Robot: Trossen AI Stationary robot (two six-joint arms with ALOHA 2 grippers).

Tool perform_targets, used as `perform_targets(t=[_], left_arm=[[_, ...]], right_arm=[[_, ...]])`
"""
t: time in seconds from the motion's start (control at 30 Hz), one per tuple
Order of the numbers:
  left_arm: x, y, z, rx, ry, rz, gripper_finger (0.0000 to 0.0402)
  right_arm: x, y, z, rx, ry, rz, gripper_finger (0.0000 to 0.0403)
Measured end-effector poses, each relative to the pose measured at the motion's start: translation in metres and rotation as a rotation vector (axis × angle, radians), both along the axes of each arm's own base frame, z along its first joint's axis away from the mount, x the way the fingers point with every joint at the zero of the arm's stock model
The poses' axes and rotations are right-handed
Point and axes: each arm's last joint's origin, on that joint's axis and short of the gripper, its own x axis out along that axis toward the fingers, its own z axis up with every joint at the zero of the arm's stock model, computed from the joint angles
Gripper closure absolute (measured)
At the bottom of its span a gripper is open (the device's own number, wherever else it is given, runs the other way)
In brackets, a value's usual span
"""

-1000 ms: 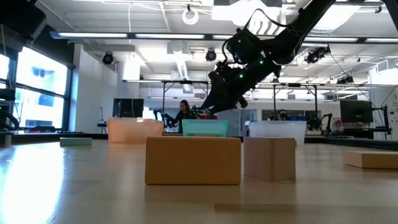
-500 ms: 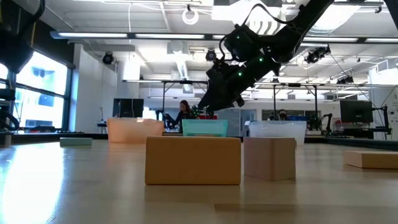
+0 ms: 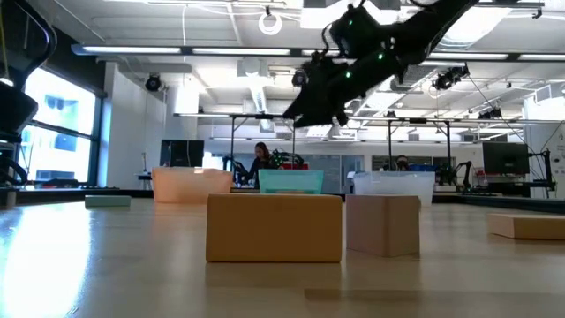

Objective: Sort & place blocks by color
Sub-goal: Put the brown block into the transparent bin

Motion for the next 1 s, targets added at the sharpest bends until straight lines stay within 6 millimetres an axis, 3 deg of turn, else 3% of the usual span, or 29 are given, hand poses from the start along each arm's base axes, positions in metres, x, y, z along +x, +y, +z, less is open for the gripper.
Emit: perform_targets(t=[0.13, 0.47, 0.73, 1.0], left_arm=[[-0.002, 0.001, -0.002, 0.008, -0.003, -0.058, 0.0298], [0.004, 0.010, 0.002, -0.017, -0.049, -0.153, 0.0298], [0.024, 0.025, 0.026, -0.055, -0.316, -0.192, 0.0298], [0.050, 0.047, 0.044, 0.040, -0.606, -0.243, 0.0298]], right_arm=[[-0.009, 0.017, 0.022, 0.002, -0.014, 0.089, 0.0183], [-0.017, 0.075, 0.048, -0.063, -0.031, 0.376, 0.0183], [-0.013, 0.116, 0.048, -0.106, -0.038, 0.579, 0.0182], [-0.013, 0.146, 0.051, -0.093, -0.079, 0.662, 0.0182]])
